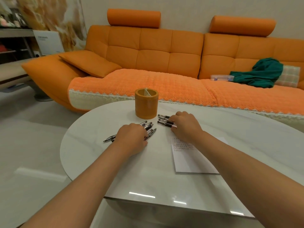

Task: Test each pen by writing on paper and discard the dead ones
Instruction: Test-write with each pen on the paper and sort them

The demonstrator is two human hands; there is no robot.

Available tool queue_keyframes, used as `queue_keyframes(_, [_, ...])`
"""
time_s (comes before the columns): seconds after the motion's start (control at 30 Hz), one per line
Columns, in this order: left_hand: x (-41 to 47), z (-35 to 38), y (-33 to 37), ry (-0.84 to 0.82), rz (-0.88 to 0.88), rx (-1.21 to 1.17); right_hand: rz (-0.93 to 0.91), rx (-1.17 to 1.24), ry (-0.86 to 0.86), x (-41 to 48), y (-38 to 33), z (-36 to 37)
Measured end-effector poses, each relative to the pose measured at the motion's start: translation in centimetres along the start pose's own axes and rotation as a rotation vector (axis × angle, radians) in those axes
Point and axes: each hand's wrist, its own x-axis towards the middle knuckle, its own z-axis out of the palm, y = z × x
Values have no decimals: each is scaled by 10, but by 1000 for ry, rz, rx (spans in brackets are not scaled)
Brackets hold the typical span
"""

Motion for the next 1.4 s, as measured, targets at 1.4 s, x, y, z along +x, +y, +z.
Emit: queue_keyframes(1.4, [23, 7, 78, -4, 58, -789, -113, 151, -45, -81, 25, -29])
